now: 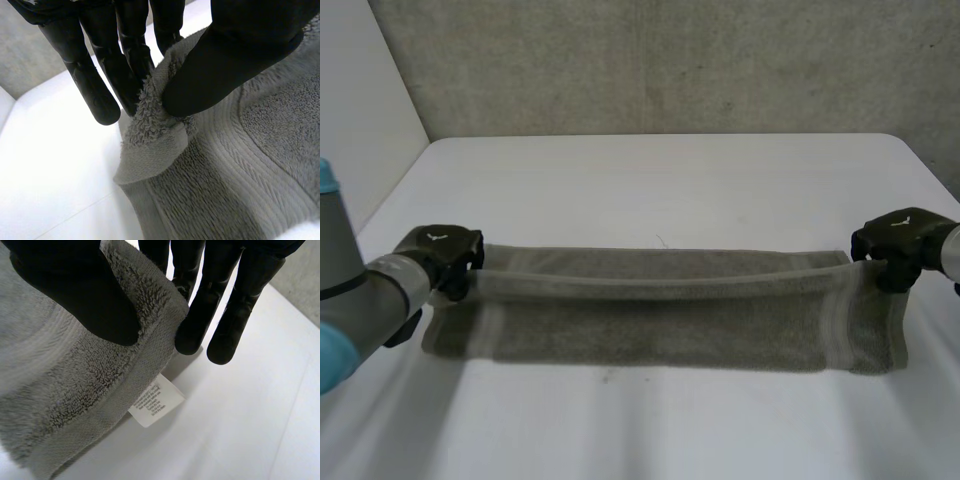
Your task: Fold the towel.
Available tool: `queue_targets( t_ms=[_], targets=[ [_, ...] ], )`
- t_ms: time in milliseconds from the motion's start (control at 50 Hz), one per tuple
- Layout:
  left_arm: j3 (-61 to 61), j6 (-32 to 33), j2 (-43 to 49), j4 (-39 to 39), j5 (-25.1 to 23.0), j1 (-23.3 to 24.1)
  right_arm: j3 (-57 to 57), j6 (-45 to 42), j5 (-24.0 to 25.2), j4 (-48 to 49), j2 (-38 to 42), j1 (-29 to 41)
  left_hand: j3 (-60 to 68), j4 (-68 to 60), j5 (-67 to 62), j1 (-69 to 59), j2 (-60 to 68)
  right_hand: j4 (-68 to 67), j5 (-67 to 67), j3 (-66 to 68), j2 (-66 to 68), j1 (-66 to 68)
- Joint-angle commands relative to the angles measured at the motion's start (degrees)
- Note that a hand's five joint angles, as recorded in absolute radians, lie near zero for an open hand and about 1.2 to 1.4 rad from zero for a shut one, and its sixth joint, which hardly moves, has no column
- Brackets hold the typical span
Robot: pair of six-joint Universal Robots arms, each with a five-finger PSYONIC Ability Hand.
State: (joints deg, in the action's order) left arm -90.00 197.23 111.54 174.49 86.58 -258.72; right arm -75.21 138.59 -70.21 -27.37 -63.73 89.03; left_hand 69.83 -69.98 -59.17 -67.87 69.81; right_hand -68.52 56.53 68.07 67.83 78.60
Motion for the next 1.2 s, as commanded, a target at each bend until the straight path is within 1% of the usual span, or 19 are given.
queue_targets(
  t_ms=[20, 180, 420, 440, 460, 480, 500, 520, 540, 560, 580, 620, 680, 840, 920, 1020, 1060, 1100, 1200],
  targets=[
    [8.50, -0.01, 8.76, 1.12, 0.25, 1.02, 3.05, 2.65, -0.72, 6.01, 6.52, 0.71, 10.17, -10.02, -10.83, -12.13, 10.19, -11.48, 13.47, 11.93, 12.17, 1.40],
    [17.91, -0.01, 17.20, 1.30, 0.78, 2.25, 8.40, 5.11, -4.05, 11.89, 13.19, 2.90, 10.17, -10.02, -10.83, -12.13, 10.19, -11.48, 13.47, 11.93, 12.17, 1.40],
    [27.94, -0.10, 25.12, 1.38, 1.13, 3.05, 11.84, 5.11, -6.96, 16.82, 17.85, 4.22, 10.17, -10.02, -10.83, -12.13, 10.19, -11.48, 13.47, 11.93, 12.17, 1.40],
    [27.95, -0.10, 25.13, 1.38, 1.13, 3.05, 12.62, 5.20, -7.66, 16.74, 18.38, 4.22, 10.17, -10.02, -10.83, -12.13, 10.19, 7.95, -5.96, -7.49, -7.26, -18.02],
    [28.82, -0.27, 25.74, 1.38, 1.22, 3.05, 12.63, 5.20, -7.66, 16.74, 18.38, 4.22, 10.17, -10.02, -10.83, -12.13, 10.19, 8.14, -6.15, -7.69, -7.45, -18.21],
    [29.18, -0.27, 26.01, 1.38, 1.22, 3.13, 13.15, 5.37, -8.45, 16.65, 18.56, 4.22, -28.11, 28.26, 27.45, 26.15, -28.09, 58.52, -56.53, -58.07, -57.83, -68.60],
    [29.18, -0.27, 26.01, 1.38, 1.22, 3.13, 13.24, 5.89, -9.15, 16.65, 18.12, 4.40, -28.49, 28.64, 27.83, 26.53, -28.47, 58.52, -56.53, -58.07, -57.83, -68.60],
    [29.18, -0.10, 25.92, 1.38, 1.22, 3.22, 13.24, 5.90, -9.16, 16.65, 18.12, 4.40, -59.83, 59.98, 59.17, 57.87, -59.81, 58.52, -56.53, -58.07, -57.83, -68.60],
    [29.18, -0.10, 25.92, 1.38, 1.22, 3.22, 13.16, 7.12, -9.33, 16.74, 17.25, 4.57, -59.83, 59.98, 59.17, 57.87, -59.81, 58.52, -56.53, -58.07, -57.83, -68.60],
    [29.09, -0.10, 25.49, 1.56, 1.14, 3.31, 12.90, 8.78, -9.24, 16.74, 15.76, 4.58, -54.14, 54.28, 53.48, 52.17, -54.12, 58.52, -56.53, -58.07, -57.83, -68.60],
    [28.83, -0.18, 25.13, 1.56, 1.22, 3.74, 12.89, 8.80, -9.24, 16.74, 15.75, 4.58, -59.83, 59.98, 59.17, 57.87, -59.81, 58.52, -56.53, -58.07, -57.83, -68.60],
    [28.48, -0.36, 24.17, 1.47, 1.31, 4.36, 11.23, 11.25, -8.98, 17.09, 11.64, 4.31, -59.83, 59.98, 59.17, 57.87, -59.81, 58.52, -56.53, -58.07, -57.83, -68.60],
    [26.12, -0.97, 20.84, 1.47, 1.31, 4.63, 9.91, 11.70, -8.72, 17.62, 9.24, 4.14, -59.83, 59.98, 59.17, 57.87, -59.81, 58.52, -56.53, -58.07, -57.83, -68.60],
    [14.71, -1.06, 9.16, 3.75, 1.31, 4.80, -4.74, 11.61, -3.72, 18.93, -5.15, 3.61, -59.83, 59.98, 59.17, 57.87, -59.81, 58.52, -56.53, -58.07, -57.83, -68.60],
    [8.70, -1.06, 4.30, 6.22, 1.31, 4.80, -11.07, 11.26, -2.04, 19.28, -7.62, 2.91, -59.83, 59.98, 59.17, 57.87, -59.81, 58.52, -56.53, -58.07, -57.83, -68.60],
    [-2.87, -1.50, -2.02, 13.14, 1.14, 4.63, -21.21, 9.50, 0.51, 21.04, -11.85, -0.08, -59.83, 59.98, 59.17, 57.87, -59.81, 53.06, -51.06, -52.60, -52.37, -63.13],
    [-5.51, -1.68, -3.07, 14.99, 1.05, 4.63, -24.55, 8.62, 1.39, 22.36, -12.99, -0.96, -59.83, 59.98, 59.17, 57.87, -59.81, 49.02, -47.03, -48.56, -48.33, -59.09],
    [-7.73, -1.77, -3.96, 16.59, 0.96, 4.63, -30.32, 6.96, 2.79, 25.86, -13.87, -2.27, -59.83, 59.98, 59.17, 57.87, -59.81, 39.81, -37.82, -39.35, -39.12, -49.88],
    [-12.04, -1.77, -4.93, 20.54, 0.87, 4.45, -35.78, 6.34, 3.23, 29.91, -13.87, -4.03, -59.83, 59.98, 59.17, 57.87, -59.81, 38.09, -36.10, -37.63, -37.40, -48.16]
  ],
)
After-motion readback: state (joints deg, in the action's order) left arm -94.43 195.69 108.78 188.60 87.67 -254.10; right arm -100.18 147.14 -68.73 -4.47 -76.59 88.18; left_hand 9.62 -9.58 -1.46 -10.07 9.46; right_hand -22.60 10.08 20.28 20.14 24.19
